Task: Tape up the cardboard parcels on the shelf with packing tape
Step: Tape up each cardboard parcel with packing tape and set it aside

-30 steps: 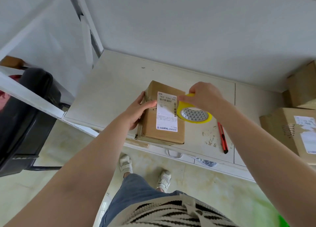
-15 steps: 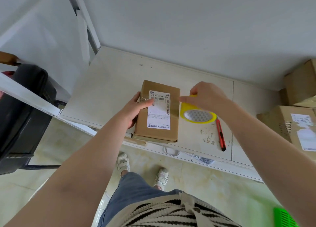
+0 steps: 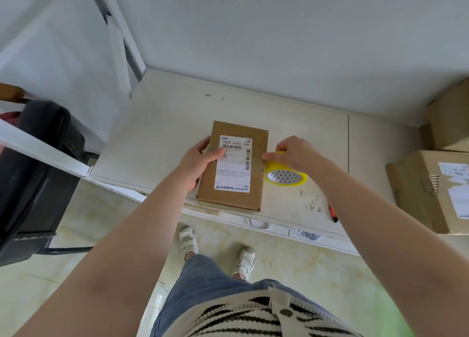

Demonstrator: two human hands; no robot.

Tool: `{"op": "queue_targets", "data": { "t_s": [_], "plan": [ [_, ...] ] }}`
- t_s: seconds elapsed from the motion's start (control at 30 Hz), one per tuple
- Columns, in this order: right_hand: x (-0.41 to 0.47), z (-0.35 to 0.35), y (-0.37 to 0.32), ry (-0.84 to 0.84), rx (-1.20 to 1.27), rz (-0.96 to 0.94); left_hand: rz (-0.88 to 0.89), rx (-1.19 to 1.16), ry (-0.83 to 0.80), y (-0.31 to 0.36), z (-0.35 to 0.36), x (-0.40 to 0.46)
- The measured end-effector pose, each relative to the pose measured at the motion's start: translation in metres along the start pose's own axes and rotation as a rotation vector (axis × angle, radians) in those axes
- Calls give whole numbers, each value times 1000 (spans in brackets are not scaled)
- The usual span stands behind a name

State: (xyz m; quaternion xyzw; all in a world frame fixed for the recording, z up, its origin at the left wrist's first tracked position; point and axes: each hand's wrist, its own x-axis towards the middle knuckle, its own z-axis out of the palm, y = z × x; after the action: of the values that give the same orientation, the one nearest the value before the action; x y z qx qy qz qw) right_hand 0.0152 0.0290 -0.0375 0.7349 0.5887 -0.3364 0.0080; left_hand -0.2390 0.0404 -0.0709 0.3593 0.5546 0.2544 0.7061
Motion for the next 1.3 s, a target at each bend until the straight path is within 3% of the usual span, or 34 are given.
{"op": "queue_targets", "data": {
  "t_s": [0.17,0.33,0.57,0.67,0.87,0.97,1.3],
  "plan": [
    [1,-1,1,-31,21,-20,-9,151,32,13,17,-2],
    [-3,-1,-1,-37,40,-46,56,353,163,7,28,4],
    [-35,-81,-27,-113,-131,-157,-69,-32,-11,1,42,-3],
    [-35,-90,-34,-111,-96,-148,-17,-56,-10,-6,47,1],
    [-30,-82,-46,-103,-62,-167,273,514,227,9,59,2],
    [-31,-76,-52,-105,-79,-205,216,730,265,13,78,-1],
    [-35,-78,-49,-13,-214,-243,223,782,244,11,76,0]
  ]
}}
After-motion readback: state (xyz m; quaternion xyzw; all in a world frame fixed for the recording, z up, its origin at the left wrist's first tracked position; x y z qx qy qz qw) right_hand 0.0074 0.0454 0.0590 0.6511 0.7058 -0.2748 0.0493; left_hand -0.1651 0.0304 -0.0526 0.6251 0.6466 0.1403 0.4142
